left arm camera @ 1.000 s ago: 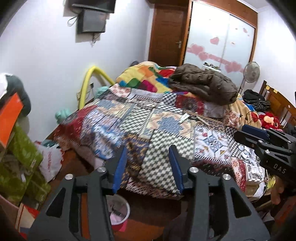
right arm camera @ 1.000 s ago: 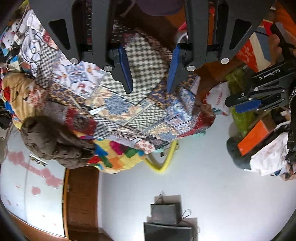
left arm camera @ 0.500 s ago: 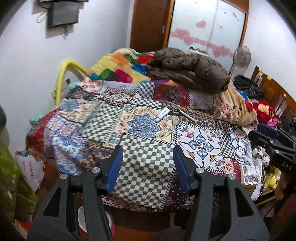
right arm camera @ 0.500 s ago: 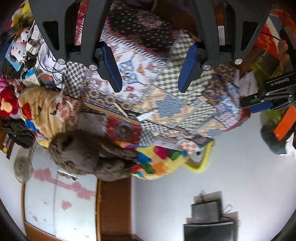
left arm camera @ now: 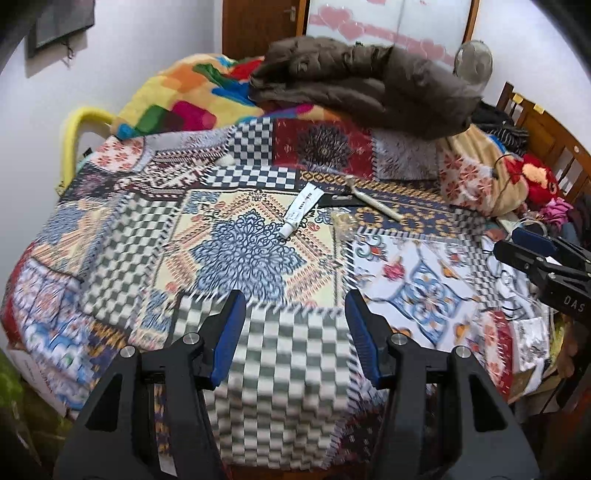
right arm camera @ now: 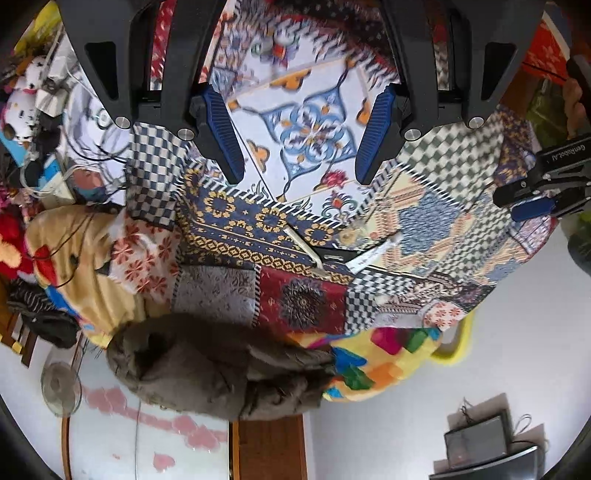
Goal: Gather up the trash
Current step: 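Grasp the white tube with the left tool while the right tool grasps the white razor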
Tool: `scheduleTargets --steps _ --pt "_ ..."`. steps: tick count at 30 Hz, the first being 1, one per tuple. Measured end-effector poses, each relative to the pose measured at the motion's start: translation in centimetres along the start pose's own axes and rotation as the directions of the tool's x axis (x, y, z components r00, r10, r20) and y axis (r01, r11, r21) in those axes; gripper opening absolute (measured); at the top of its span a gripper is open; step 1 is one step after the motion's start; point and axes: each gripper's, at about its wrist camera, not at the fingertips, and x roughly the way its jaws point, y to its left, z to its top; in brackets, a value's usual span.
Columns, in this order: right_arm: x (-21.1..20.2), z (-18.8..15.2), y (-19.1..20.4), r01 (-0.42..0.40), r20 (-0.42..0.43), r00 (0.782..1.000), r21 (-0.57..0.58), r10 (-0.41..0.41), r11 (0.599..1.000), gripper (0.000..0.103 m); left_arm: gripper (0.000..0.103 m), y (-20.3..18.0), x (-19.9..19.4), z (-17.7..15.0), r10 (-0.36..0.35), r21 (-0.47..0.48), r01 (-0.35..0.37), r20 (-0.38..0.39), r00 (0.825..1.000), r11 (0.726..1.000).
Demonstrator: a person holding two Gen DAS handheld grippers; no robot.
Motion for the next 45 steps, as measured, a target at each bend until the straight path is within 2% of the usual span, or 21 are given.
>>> scheduleTargets --steps 6,12,17,19,20,21,25,26,28,32,36,39,45 --pt "6.2 2.0 -0.8 -0.047 -0.056 0.997 -0.016 0.046 0.999 0.059 0.055 0.8 6.7 2.4 -0.025 -0.001 0.025 -0.047 0.999 1.000" --pt "11.1 3.7 -1.0 -0.035 -0.077 0.997 -0.058 0.030 0.998 0.057 0.055 1.3 11.6 4.5 -0.029 0.020 0.030 -0.061 0.998 0.999" --pt "14.8 4.6 -0.9 -0.040 -0.113 0.993 -0.094 0.029 0.995 0.038 0.053 1.4 14.4 5.7 -0.032 0.042 0.035 -0.071 0.997 0.998" --pt "15.8 4.8 -0.7 -0.040 -0.118 0.993 -0.108 0.027 0.993 0.034 0.047 1.2 15.2 5.8 -0.030 0.060 0.035 -0.075 0.997 0.998" --pt "16.1 4.9 -0.5 -0.049 -0.120 0.992 -0.112 0.036 0.992 0.030 0.041 1.1 15.5 5.8 -0.027 0.067 0.032 -0.074 0.997 0.997" --pt "16.3 4.9 -0.3 -0.058 -0.119 0.992 -0.119 0.044 0.991 0.029 0.036 1.0 15.8 5.9 -0.026 0.073 0.032 -0.078 0.997 0.997" --pt "16.8 5.2 0.5 -0.050 -0.094 0.995 -0.151 0.036 0.987 0.024 0.035 0.9 16.4 6.2 0.014 0.054 -0.012 -0.039 0.999 0.998" --pt "16.9 5.3 0.7 -0.045 -0.090 0.995 -0.157 0.031 0.987 0.018 0.034 0.8 16.4 6.2 0.021 0.055 -0.019 -0.031 0.999 0.998" --pt "17.2 5.5 1.1 -0.045 -0.090 0.995 -0.169 0.030 0.985 0.009 0.023 0.6 16.4 6.1 0.019 0.060 -0.018 -0.023 1.000 0.998" --pt "17.0 5.4 0.8 -0.058 -0.106 0.993 -0.119 0.045 0.991 0.009 0.022 0.6 16.3 6.0 0.012 0.064 -0.010 -0.034 0.999 0.998" --pt "16.0 5.2 0.4 -0.051 -0.105 0.994 -0.075 0.043 0.996 0.009 0.022 1.1 15.6 5.5 -0.019 0.026 0.021 -0.049 0.999 0.999" --pt "14.6 5.1 -0.1 -0.045 -0.098 0.994 -0.045 0.040 0.998 0.009 0.022 1.5 14.6 5.0 -0.024 -0.003 0.024 -0.048 0.999 1.000" --pt "10.5 5.6 -0.2 -0.033 -0.052 0.998 -0.015 0.032 0.999 0.009 0.022 1.2 10.5 4.6 -0.015 0.003 0.015 -0.004 1.000 1.000"
